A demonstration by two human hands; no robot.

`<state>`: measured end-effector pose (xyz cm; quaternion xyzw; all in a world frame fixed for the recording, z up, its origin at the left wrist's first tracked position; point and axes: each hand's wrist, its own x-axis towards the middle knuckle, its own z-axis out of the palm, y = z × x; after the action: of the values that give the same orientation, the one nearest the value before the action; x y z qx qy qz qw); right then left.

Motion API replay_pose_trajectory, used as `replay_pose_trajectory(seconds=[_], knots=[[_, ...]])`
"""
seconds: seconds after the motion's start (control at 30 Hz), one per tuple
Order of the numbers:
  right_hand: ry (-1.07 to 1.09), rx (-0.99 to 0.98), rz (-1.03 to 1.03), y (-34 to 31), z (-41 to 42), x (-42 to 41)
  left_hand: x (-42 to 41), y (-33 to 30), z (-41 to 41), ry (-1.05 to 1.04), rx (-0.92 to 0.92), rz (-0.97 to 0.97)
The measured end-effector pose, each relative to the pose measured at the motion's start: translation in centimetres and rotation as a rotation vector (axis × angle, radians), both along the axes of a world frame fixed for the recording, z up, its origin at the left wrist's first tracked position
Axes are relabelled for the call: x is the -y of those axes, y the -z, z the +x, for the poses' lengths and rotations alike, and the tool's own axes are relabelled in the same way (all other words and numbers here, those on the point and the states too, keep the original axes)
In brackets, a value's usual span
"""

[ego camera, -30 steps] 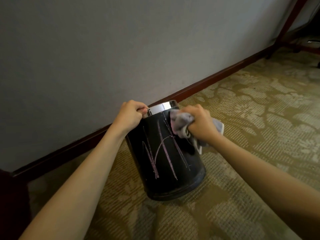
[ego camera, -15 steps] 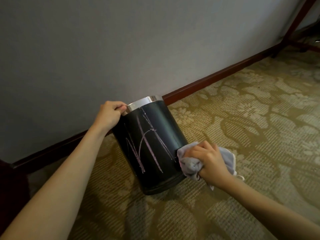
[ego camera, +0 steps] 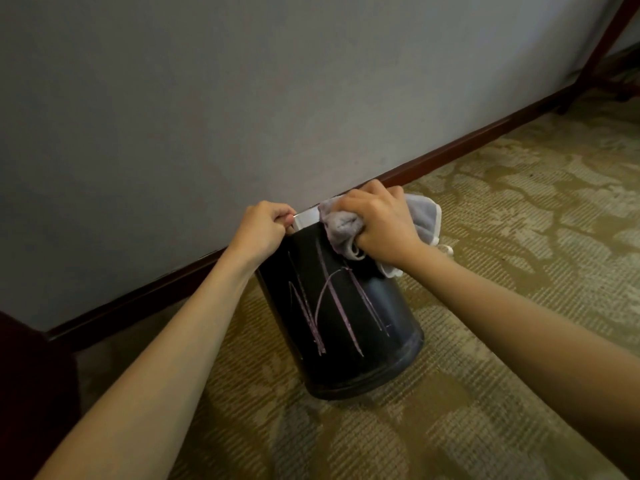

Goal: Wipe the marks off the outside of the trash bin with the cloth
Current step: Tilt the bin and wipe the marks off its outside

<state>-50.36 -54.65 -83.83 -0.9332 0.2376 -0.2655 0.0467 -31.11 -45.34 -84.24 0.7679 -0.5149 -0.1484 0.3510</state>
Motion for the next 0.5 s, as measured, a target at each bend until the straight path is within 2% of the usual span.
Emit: replay_pose_trajectory(seconds=[0.17,0.3,0.5], knots=[[-0.082,-0.036,0.001,3.2,-2.7,-1.7,-0.6,0.2,0.9,-0.010,-0.077,0.014],[-0.091,-0.048,0.115,6.1,-6.4,-4.5,-0.7,0.4,1.6,-0.045,-0.105,0.009],[-0.211,-0.203,0.102,6.9,-9.8,-7.7,-0.9,0.5,2.0,-0.063,-0.130,0.000]])
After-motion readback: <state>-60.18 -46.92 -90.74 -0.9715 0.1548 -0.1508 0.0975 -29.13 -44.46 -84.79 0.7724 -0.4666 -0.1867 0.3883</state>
